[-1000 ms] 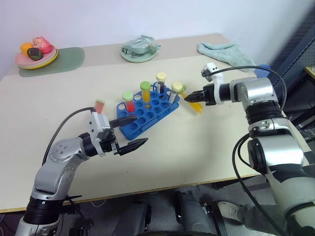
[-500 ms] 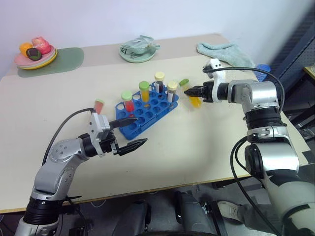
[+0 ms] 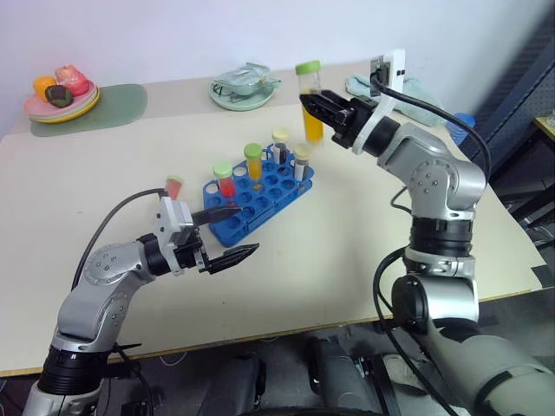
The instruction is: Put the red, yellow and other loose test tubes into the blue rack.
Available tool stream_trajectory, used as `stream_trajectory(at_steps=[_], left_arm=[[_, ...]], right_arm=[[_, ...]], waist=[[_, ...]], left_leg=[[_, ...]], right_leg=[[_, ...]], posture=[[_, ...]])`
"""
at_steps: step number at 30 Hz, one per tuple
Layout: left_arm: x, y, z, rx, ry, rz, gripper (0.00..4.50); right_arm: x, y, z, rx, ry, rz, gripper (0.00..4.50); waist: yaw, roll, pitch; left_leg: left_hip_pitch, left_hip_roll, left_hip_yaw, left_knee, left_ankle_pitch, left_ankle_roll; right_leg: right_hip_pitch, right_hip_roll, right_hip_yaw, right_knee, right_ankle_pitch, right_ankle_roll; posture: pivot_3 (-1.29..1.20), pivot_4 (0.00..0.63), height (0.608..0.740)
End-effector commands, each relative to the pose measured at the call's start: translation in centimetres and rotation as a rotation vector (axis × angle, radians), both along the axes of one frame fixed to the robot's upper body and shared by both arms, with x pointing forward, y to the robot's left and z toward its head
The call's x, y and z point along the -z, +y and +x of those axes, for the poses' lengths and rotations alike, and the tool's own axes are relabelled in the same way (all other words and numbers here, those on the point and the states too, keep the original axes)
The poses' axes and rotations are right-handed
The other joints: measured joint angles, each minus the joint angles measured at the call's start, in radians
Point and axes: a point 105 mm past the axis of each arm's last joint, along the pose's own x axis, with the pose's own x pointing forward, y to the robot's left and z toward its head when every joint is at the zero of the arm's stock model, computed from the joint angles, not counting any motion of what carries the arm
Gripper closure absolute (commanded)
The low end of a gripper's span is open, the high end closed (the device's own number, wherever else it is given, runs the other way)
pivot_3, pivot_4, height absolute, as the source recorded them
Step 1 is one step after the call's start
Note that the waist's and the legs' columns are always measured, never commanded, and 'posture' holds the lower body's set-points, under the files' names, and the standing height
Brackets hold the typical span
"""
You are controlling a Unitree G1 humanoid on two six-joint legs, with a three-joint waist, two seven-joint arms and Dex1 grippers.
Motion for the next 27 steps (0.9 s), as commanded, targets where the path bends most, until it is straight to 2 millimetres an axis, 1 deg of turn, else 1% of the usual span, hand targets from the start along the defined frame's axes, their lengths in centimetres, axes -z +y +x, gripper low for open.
stream_trajectory(at_steps=[1, 4, 6, 9, 11, 14, 19, 23, 27], left_arm=[[-1.0, 0.3, -0.2, 0.000, -0.037, 0.001, 0.40], [-0.9, 0.4, -0.3, -0.004, -0.030, 0.002, 0.40], [-0.7, 0.6, -0.3, -0.013, -0.024, 0.001, 0.40], [-0.4, 1.3, -0.5, -0.052, -0.003, -0.019, 0.40], [-0.4, 1.8, -0.6, -0.085, -0.003, -0.043, 0.40], [-0.3, 2.7, -0.6, -0.162, -0.020, -0.090, 0.40], [0.1, 4.7, -0.4, -0.305, -0.075, -0.114, 0.40], [0.1, 5.7, -0.5, -0.361, -0.100, -0.108, 0.40], [0.2, 5.8, -0.8, -0.375, -0.096, -0.114, 0.40]], right_arm=[[-0.9, 1.7, -2.5, -0.083, -0.080, 0.023, 3.61], [0.6, 3.2, -3.7, -0.142, -0.101, 0.076, 3.61], [1.7, 3.7, -3.7, -0.127, -0.157, 0.081, 3.61], [3.1, 4.1, -2.7, -0.039, -0.227, 0.082, 3.61], [3.9, 4.3, -2.3, -0.018, -0.261, 0.101, 3.61], [6.1, 4.7, -1.4, 0.024, -0.286, 0.067, 3.61], [8.6, 4.7, 0.3, 0.110, -0.280, 0.097, 3.61], [9.9, 4.5, 1.2, 0.173, -0.293, 0.115, 3.61], [10.7, 4.8, 1.3, 0.161, -0.294, 0.142, 3.61]], waist=[[0.001, 0.000, 0.000], [0.000, 0.000, 0.000], [-0.002, 0.000, 0.000], [-0.005, 0.000, 0.000], [-0.005, 0.000, 0.000], [-0.005, 0.000, 0.000], [-0.005, 0.000, 0.000], [-0.005, 0.000, 0.000], [-0.007, 0.000, 0.000]], left_leg=[[0.000, 0.000, 0.000, 0.000, 0.000, 0.000], [0.000, 0.000, 0.000, 0.000, 0.000, 0.000], [0.001, 0.000, 0.000, 0.000, 0.000, 0.000], [0.002, 0.000, 0.001, 0.000, 0.000, 0.000], [0.002, 0.000, 0.002, 0.000, 0.000, 0.000], [0.003, 0.000, 0.002, 0.000, 0.000, 0.000], [0.003, 0.000, 0.002, -0.001, 0.000, 0.000], [0.003, 0.000, 0.002, -0.001, 0.000, 0.000], [0.003, 0.000, 0.002, -0.001, 0.000, 0.000]], right_leg=[[0.000, 0.000, 0.000, 0.000, 0.000, 0.000], [0.000, 0.000, 0.000, 0.000, 0.000, 0.000], [0.001, 0.000, 0.000, 0.000, 0.000, 0.000], [0.000, 0.000, 0.000, 0.001, 0.000, 0.000], [0.000, 0.001, 0.000, 0.002, 0.000, 0.000], [0.000, 0.001, 0.000, 0.002, 0.000, 0.000], [0.000, 0.001, 0.000, 0.002, 0.000, 0.000], [0.001, 0.002, 0.000, 0.001, 0.000, 0.000], [0.001, 0.002, 0.000, 0.002, 0.000, 0.000]], posture=[[0.00, 0.150, 0.740], [0.00, 0.150, 0.740], [0.00, 0.150, 0.740], [0.00, 0.150, 0.740], [0.00, 0.150, 0.740], [0.00, 0.150, 0.740], [0.00, 0.150, 0.740], [0.00, 0.150, 0.740], [0.00, 0.150, 0.740]])
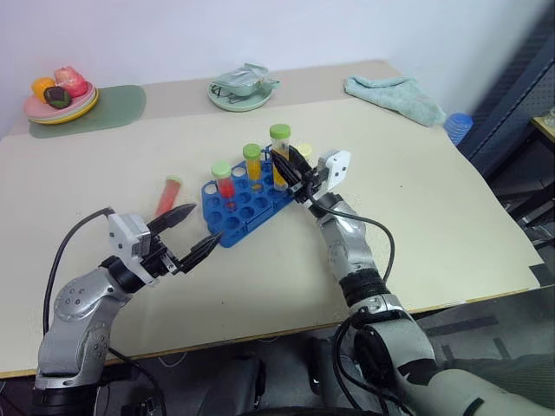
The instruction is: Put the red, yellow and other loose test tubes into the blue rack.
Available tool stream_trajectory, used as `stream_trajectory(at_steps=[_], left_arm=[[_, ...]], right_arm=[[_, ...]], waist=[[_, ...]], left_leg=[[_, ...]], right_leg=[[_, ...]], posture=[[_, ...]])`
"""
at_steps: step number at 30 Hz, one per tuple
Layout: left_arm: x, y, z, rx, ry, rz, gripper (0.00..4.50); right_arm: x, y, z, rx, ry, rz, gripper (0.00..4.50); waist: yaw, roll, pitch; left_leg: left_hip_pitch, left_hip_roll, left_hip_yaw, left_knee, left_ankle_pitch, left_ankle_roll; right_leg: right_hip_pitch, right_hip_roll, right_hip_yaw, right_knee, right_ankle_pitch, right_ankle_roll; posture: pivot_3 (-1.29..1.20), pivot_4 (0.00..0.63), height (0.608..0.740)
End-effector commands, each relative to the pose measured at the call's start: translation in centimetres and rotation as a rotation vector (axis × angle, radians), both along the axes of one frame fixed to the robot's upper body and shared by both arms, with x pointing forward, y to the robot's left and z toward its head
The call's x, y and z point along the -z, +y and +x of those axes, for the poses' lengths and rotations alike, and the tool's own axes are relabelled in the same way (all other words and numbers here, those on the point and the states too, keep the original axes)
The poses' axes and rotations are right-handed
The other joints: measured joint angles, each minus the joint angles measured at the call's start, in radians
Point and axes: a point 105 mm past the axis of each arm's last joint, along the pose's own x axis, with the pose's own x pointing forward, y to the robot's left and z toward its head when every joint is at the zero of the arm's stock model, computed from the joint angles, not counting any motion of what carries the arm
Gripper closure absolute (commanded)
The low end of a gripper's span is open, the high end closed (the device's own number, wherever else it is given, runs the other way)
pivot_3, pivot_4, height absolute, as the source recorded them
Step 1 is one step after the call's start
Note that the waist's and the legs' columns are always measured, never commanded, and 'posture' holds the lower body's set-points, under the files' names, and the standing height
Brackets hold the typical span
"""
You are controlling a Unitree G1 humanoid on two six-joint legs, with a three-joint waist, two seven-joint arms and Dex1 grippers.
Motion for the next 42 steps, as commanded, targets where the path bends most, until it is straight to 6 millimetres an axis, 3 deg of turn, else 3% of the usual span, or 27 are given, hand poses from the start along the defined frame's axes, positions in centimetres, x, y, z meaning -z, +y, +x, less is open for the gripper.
stream_trajectory(at_steps=[1, 12, 19, 42], left_arm=[[-1.0, 0.3, -0.4, -0.022, -0.047, -0.002, 0.40], [-0.9, 0.9, -0.7, -0.032, -0.036, -0.002, 0.40], [-1.1, 0.9, -0.6, -0.028, -0.042, -0.001, 0.40], [-0.8, 1.0, -1.0, -0.044, -0.047, -0.012, 0.40]], right_arm=[[-0.7, 0.8, -0.1, -0.024, -0.048, 0.041, 3.61], [1.3, 2.6, -0.8, -0.074, -0.017, 0.040, 3.61], [3.0, 1.9, -0.2, -0.040, 0.045, 0.004, 3.61], [3.5, 4.1, -0.9, -0.139, 0.059, -0.038, 3.61]], waist=[[-0.002, 0.000, 0.000], [-0.022, 0.000, 0.000], [-0.023, 0.000, -0.001], [-0.023, 0.000, -0.002]], left_leg=[[0.000, 0.000, 0.000, 0.000, 0.000, 0.000], [0.001, 0.000, -0.001, 0.000, 0.000, 0.000], [0.003, 0.000, -0.001, 0.000, 0.000, 0.000], [0.005, 0.000, 0.000, 0.000, 0.000, -0.001]], right_leg=[[0.000, 0.000, 0.000, 0.000, 0.000, 0.000], [0.001, 0.000, 0.000, 0.001, 0.000, 0.000], [0.001, 0.000, 0.000, 0.002, 0.000, 0.000], [0.003, 0.000, 0.000, 0.003, 0.000, 0.000]], posture=[[0.00, 0.150, 0.740], [0.00, 0.150, 0.740], [0.00, 0.150, 0.740], [0.00, 0.150, 0.740]])
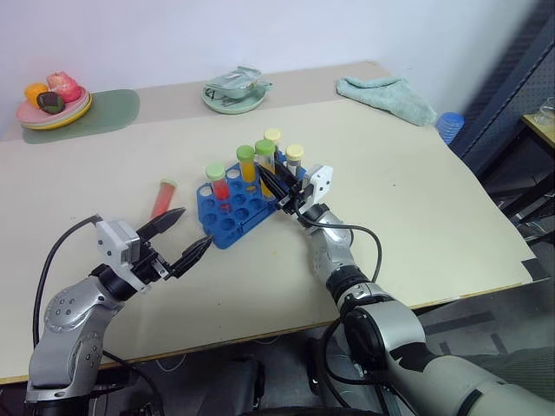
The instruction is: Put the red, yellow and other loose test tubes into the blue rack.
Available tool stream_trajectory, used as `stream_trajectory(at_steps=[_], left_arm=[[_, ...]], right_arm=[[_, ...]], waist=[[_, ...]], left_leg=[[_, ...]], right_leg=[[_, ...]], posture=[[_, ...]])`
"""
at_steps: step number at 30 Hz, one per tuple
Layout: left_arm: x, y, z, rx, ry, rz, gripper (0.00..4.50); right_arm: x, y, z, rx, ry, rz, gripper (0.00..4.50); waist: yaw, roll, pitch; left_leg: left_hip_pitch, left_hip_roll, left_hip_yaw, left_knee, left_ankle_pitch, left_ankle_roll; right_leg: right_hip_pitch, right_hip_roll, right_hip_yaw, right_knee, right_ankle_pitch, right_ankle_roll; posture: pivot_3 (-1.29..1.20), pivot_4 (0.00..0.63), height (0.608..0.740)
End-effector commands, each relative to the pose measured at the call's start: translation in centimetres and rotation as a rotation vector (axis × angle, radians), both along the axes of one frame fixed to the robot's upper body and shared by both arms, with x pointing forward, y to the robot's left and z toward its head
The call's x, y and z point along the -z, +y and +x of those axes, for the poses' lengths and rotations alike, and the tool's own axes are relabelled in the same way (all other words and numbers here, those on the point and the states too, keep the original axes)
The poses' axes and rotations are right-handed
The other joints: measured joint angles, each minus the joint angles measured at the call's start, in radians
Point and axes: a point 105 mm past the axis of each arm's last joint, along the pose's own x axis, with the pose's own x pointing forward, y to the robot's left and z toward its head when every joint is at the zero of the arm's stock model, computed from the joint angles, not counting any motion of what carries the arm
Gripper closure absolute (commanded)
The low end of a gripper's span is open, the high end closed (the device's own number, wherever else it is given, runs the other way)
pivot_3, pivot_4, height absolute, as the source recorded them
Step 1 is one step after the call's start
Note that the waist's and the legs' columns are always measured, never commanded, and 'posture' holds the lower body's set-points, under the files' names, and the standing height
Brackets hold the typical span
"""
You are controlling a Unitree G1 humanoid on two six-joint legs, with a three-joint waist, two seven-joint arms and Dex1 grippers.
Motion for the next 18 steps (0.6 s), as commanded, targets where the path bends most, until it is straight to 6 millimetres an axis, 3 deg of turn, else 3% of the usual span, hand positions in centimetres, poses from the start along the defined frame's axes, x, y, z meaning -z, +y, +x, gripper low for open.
stream_trajectory(at_steps=[1, 18], left_arm=[[-1.0, 0.1, -0.4, -0.004, -0.050, 0.004, 0.40], [-1.2, -0.5, -1.2, 0.065, -0.051, 0.005, 0.40]], right_arm=[[0.9, 1.5, -0.3, -0.042, 0.055, -0.012, 3.61], [1.1, -0.1, 1.0, 0.024, 0.095, -0.023, 3.61]], waist=[[0.000, 0.000, 0.000], [-0.001, 0.000, 0.000]], left_leg=[[0.000, 0.000, 0.000, 0.000, 0.000, 0.000], [0.000, 0.000, 0.000, 0.000, 0.000, 0.000]], right_leg=[[0.000, 0.000, 0.000, 0.000, 0.000, 0.000], [0.000, 0.000, 0.000, 0.000, 0.000, 0.000]], posture=[[0.00, 0.150, 0.740], [0.00, 0.150, 0.740]])
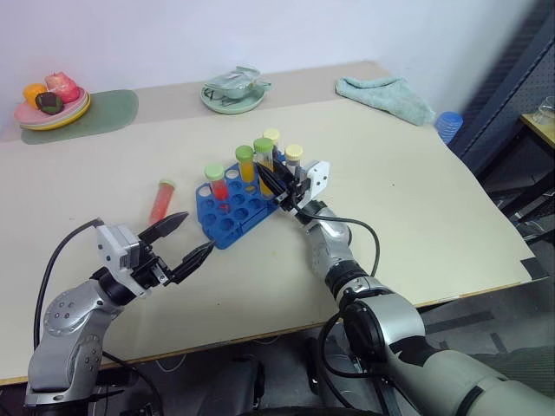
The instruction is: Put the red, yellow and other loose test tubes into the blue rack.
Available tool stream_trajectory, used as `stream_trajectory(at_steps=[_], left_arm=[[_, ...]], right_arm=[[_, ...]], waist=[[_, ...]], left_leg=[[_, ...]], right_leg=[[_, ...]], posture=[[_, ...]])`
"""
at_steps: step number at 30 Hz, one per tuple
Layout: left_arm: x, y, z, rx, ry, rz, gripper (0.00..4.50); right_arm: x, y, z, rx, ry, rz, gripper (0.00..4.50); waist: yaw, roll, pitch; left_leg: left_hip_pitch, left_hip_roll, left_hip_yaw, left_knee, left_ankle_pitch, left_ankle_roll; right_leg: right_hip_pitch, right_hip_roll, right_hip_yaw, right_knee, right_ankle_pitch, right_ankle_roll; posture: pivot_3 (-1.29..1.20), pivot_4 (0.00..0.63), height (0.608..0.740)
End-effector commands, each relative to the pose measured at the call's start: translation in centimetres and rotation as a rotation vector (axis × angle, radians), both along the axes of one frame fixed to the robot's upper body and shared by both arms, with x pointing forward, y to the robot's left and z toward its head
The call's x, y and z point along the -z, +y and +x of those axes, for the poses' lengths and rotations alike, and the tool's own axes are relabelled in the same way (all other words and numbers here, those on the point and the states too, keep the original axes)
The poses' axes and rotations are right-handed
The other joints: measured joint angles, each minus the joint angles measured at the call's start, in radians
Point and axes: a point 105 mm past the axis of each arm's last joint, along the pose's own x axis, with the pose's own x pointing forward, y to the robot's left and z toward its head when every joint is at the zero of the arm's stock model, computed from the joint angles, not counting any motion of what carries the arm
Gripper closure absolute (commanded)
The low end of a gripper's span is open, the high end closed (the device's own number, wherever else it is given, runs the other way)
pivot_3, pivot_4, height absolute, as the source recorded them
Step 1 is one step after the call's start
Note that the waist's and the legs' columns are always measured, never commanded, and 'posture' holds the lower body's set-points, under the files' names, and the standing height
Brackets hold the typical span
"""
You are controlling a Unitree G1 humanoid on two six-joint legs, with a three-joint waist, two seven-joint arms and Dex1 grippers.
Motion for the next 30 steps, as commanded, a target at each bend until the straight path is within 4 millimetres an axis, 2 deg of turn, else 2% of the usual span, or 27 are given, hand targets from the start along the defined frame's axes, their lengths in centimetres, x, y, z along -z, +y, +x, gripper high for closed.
stream_trajectory(at_steps=[1, 3, 7, 10, 13, 16, 19, 24, 30], left_arm=[[-1.2, 0.0, -0.4, 0.007, -0.051, 0.011, 0.40], [-1.2, 0.0, -0.5, 0.006, -0.048, 0.011, 0.40], [-1.2, 0.0, -0.4, 0.004, -0.044, 0.007, 0.40], [-1.3, 0.3, -0.2, -0.019, -0.041, -0.015, 0.40], [-1.4, 0.5, 0.0, -0.039, -0.038, -0.034, 0.40], [-2.1, 1.4, 0.9, -0.123, -0.020, -0.124, 0.40], [-2.6, 2.4, 2.1, -0.251, 0.016, -0.189, 0.40], [-2.6, 4.1, 3.3, -0.438, 0.085, -0.150, 0.40], [-3.7, 7.0, 6.3, -0.677, 0.225, -0.126, 0.40]], right_arm=[[0.9, -0.1, 0.1, 0.010, 0.040, -0.006, 3.61], [1.0, -0.3, 0.0, 0.021, 0.033, -0.009, 3.61], [1.4, -0.4, -0.3, 0.036, 0.015, -0.012, 1.85], [0.9, -0.7, -0.7, 0.067, -0.041, -0.010, 0.36], [0.3, -0.8, -1.0, 0.079, -0.096, -0.028, 0.36], [-0.7, -1.3, -1.0, 0.097, -0.156, -0.061, 0.36], [-1.6, -1.7, -1.9, 0.078, -0.247, -0.131, 0.36], [-2.4, -2.9, -3.3, 0.048, -0.263, -0.225, 0.36], [-3.0, -7.2, -5.8, 0.018, -0.147, -0.471, 0.36]], waist=[[0.000, 0.000, 0.000], [0.000, 0.000, 0.000], [0.000, 0.000, 0.000], [0.000, 0.000, 0.000], [0.000, 0.000, 0.000], [0.001, 0.000, 0.000], [0.003, 0.000, 0.000], [0.004, 0.000, 0.000], [0.031, -0.001, 0.001]], left_leg=[[0.000, 0.000, 0.000, 0.000, 0.000, 0.000], [0.000, 0.000, 0.000, 0.000, 0.000, 0.000], [0.000, 0.000, 0.000, 0.000, 0.000, 0.000], [-0.001, 0.000, 0.000, 0.000, 0.000, 0.000], [-0.001, 0.000, 0.000, 0.000, 0.000, 0.000], [-0.001, 0.000, 0.000, 0.000, 0.000, 0.000], [-0.002, 0.000, 0.000, 0.000, 0.000, 0.000], [-0.002, 0.000, 0.000, 0.000, 0.000, 0.000], [-0.004, 0.000, -0.001, 0.002, 0.000, 0.000]], right_leg=[[0.000, 0.000, 0.000, 0.000, 0.000, 0.000], [0.000, 0.000, 0.000, 0.000, 0.000, 0.000], [0.000, 0.000, 0.000, 0.000, 0.000, 0.000], [-0.001, 0.000, 0.000, 0.000, 0.000, 0.000], [-0.001, 0.000, 0.000, 0.000, 0.000, 0.000], [-0.001, 0.000, 0.000, 0.000, 0.000, 0.000], [-0.001, 0.000, 0.000, 0.000, 0.000, 0.000], [-0.002, 0.000, 0.000, 0.000, 0.000, 0.000], [-0.002, 0.000, 0.000, 0.001, 0.000, 0.000]], posture=[[0.00, 0.150, 0.740], [0.00, 0.150, 0.740], [0.00, 0.150, 0.740], [0.00, 0.150, 0.740], [0.00, 0.150, 0.740], [0.00, 0.150, 0.740], [0.00, 0.150, 0.740], [0.00, 0.150, 0.740], [0.00, 0.150, 0.740]])
